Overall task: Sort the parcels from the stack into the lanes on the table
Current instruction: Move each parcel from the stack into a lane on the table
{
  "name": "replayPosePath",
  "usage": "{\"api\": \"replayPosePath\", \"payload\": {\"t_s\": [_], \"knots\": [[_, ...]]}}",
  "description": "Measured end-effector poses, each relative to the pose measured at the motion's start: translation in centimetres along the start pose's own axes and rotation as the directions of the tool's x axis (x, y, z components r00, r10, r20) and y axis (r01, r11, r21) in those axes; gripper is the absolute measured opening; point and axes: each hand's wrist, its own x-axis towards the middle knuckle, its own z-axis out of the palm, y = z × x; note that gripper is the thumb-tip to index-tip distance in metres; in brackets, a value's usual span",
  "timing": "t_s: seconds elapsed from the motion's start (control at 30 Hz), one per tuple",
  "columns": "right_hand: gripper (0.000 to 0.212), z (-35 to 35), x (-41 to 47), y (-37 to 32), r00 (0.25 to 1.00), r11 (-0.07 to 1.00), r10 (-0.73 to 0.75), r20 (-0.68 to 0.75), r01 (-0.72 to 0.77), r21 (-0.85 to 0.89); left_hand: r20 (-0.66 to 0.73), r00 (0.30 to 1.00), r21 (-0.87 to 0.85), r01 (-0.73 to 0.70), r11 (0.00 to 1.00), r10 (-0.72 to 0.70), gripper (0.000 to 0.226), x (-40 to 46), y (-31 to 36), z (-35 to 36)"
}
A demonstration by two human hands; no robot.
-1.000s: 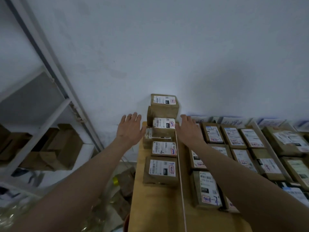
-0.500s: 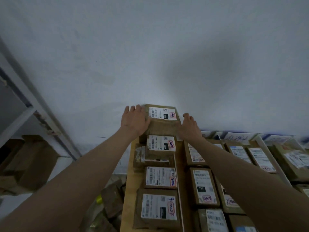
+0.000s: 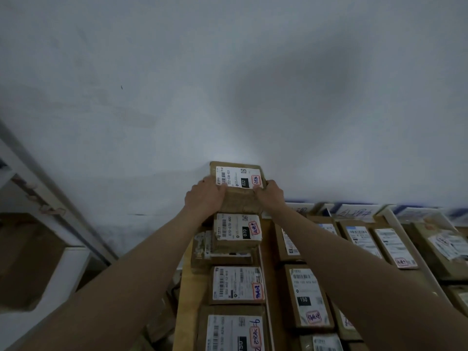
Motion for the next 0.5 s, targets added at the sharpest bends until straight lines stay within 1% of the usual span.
{"api": "replayPosePath", "payload": {"t_s": [0.1,0.27,0.4,0.5], "knots": [[0.032,-0.2,-0.7,0.1,0.999,0.999,-0.038,-0.027,0.038,0.024,0.019,0.998,-0.099,0.058,0.993,-0.057,0.051,-0.7,0.5,0.0],[0.035,-1.4,-3.4,-0.6,0.993,0.988,-0.099,-0.068,0.106,0.111,-0.015,0.999,-0.236,0.028,0.971,-0.032,0.046,-2.4,0.5,-1.4],[0.046,-3.0,-6.2,-1.8,0.988,0.964,-0.131,-0.085,0.147,0.223,-0.089,0.996,-0.381,-0.031,0.924,-0.003,0.046,-4.6,1.1,-3.2],[0.067,-4.1,-8.7,-2.1,0.986,0.951,-0.150,-0.075,0.164,0.262,-0.157,0.988,-0.472,-0.077,0.878,0.002,0.042,-6.7,1.3,-4.8]]}}
